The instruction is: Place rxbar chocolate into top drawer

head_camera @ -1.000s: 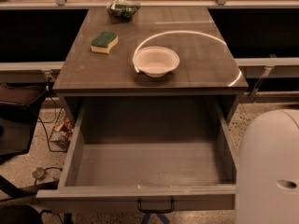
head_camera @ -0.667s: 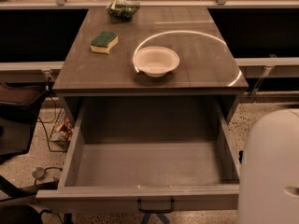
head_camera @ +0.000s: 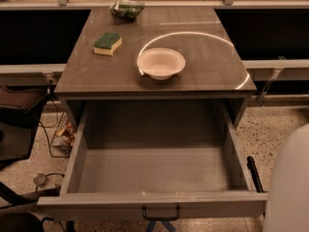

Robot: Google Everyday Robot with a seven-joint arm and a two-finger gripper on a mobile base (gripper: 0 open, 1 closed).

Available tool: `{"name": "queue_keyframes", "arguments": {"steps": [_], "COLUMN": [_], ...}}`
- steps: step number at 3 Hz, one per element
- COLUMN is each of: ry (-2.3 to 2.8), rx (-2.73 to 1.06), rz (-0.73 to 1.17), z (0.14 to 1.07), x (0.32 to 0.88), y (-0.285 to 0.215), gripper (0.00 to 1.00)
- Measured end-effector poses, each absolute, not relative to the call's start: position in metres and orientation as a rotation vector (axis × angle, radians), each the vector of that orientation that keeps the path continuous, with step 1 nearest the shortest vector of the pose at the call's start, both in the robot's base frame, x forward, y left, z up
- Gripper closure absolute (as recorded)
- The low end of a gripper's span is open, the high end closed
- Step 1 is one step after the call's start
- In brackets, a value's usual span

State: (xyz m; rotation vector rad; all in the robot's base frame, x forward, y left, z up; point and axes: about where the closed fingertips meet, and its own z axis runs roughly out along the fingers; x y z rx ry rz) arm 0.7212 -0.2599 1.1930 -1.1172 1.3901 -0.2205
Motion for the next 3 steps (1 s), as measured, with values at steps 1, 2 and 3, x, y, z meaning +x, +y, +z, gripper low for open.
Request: {"name": "queue_keyframes", "arguments": {"steps": [1, 2, 3], "ry": [1.329, 1.329, 1.328], "rx": [-1.166, -1.163, -1.143], "rz": [-0.199, -0.194, -0.159], "z": [1.203, 1.202, 1.196], "x": [0.69, 0.689, 0.677], "y": [-0.237, -0.237, -0.231], "gripper": [1.0, 1.0, 1.0]}}
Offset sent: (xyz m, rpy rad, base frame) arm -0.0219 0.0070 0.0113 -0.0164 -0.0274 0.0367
